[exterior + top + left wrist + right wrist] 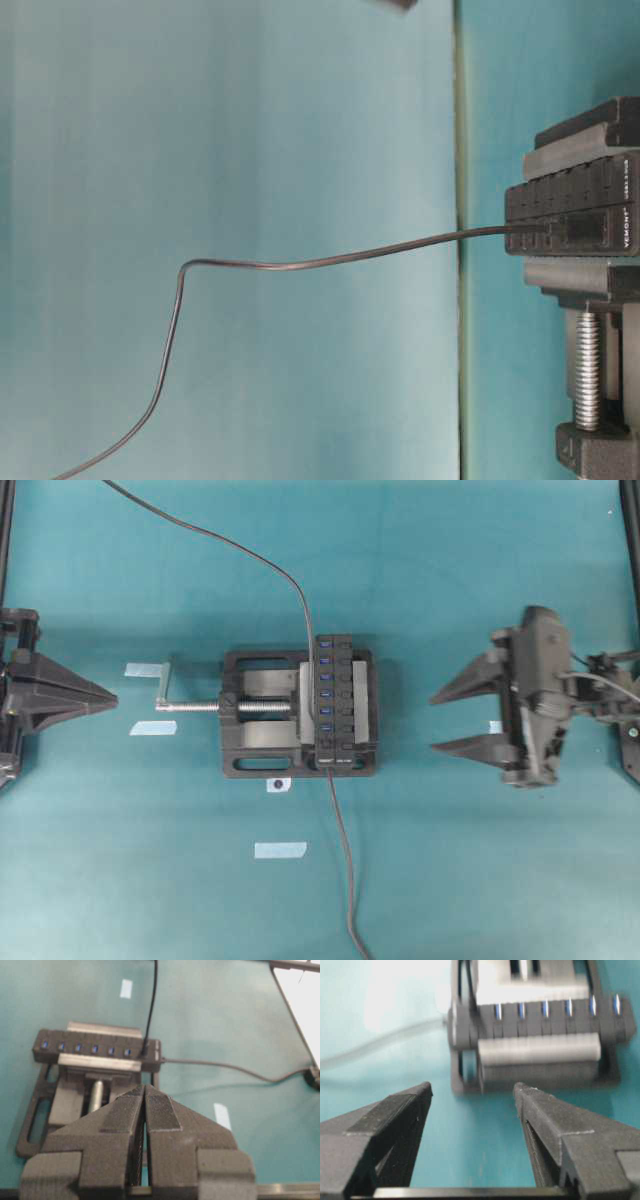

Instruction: Insert the USB into the front port of the fixed hub.

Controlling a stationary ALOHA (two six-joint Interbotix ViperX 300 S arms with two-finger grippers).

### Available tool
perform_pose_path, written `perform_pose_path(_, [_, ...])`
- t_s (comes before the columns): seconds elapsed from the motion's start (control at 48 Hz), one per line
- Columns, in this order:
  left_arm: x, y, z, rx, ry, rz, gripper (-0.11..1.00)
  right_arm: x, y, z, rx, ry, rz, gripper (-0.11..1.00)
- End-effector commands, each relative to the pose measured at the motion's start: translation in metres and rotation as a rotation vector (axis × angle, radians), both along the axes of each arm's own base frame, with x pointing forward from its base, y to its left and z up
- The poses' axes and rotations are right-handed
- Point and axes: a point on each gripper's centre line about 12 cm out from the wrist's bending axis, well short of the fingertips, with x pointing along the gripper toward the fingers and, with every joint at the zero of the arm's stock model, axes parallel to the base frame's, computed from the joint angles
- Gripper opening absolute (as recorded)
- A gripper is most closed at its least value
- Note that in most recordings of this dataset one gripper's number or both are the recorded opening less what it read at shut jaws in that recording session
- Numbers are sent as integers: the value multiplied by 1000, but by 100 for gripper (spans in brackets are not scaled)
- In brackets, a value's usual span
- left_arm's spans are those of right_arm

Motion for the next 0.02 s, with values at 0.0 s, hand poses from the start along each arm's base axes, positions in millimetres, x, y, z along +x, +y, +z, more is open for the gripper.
perform_pose_path(0.0, [1, 1, 6, -6, -20, 4, 0, -5, 2, 3, 9, -27, 5, 69])
